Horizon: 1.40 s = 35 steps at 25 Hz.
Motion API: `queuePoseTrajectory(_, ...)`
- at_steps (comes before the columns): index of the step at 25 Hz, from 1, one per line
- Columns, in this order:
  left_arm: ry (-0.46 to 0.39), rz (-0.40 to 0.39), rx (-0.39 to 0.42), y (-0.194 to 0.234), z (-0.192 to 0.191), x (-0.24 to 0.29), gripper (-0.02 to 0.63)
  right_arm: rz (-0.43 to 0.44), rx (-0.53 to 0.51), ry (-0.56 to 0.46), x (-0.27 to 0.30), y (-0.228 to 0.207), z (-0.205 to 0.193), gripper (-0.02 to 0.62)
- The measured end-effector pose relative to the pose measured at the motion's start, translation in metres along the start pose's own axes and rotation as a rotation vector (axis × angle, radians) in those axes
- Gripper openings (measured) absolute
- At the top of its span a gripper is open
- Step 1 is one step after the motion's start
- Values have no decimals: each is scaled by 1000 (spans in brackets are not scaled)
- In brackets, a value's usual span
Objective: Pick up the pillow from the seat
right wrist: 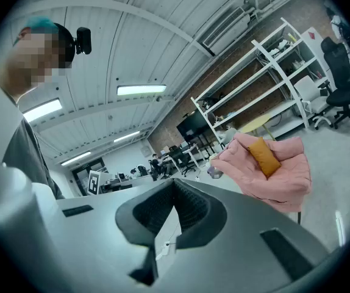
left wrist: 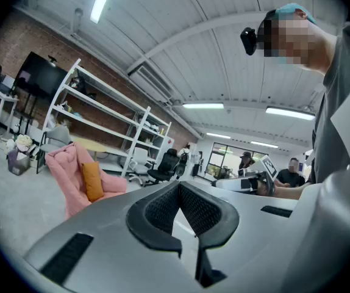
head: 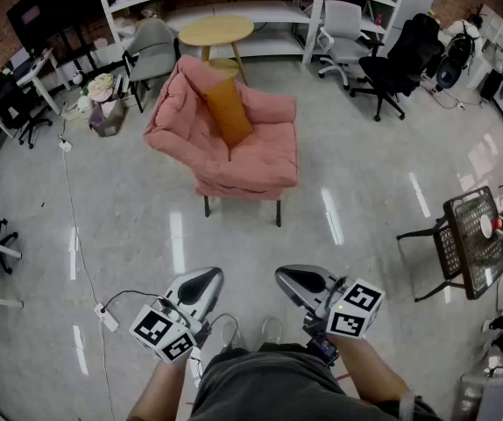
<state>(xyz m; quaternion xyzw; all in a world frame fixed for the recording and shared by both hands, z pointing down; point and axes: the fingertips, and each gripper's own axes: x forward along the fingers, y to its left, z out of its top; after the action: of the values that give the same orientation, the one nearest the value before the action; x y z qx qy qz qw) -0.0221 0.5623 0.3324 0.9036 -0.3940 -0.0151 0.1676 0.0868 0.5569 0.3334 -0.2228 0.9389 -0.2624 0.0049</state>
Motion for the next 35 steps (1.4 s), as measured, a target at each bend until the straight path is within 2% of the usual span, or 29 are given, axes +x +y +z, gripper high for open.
queuePoseTrajectory(8, -8, 55, 11, -18, -8, 24, 9, 42, -5, 4, -31, -18, 1, 12)
queuePoseTrajectory(14, -8, 99, 19, -22, -5, 28, 9, 28, 28, -8, -50, -35, 0, 12)
queuePoseTrajectory(23, -19, 108, 29, -13, 2, 46, 9, 22, 38, -22, -54, -53, 5, 12)
queuePoseTrajectory(29, -26, 100, 34, 14, 18, 68, 9, 11, 36, -14, -36, -75, 23, 12)
queuePoseTrajectory(35, -39, 82, 26, 76, 28, 102, 9, -11, 23, 4, 11, -122, 42, 12)
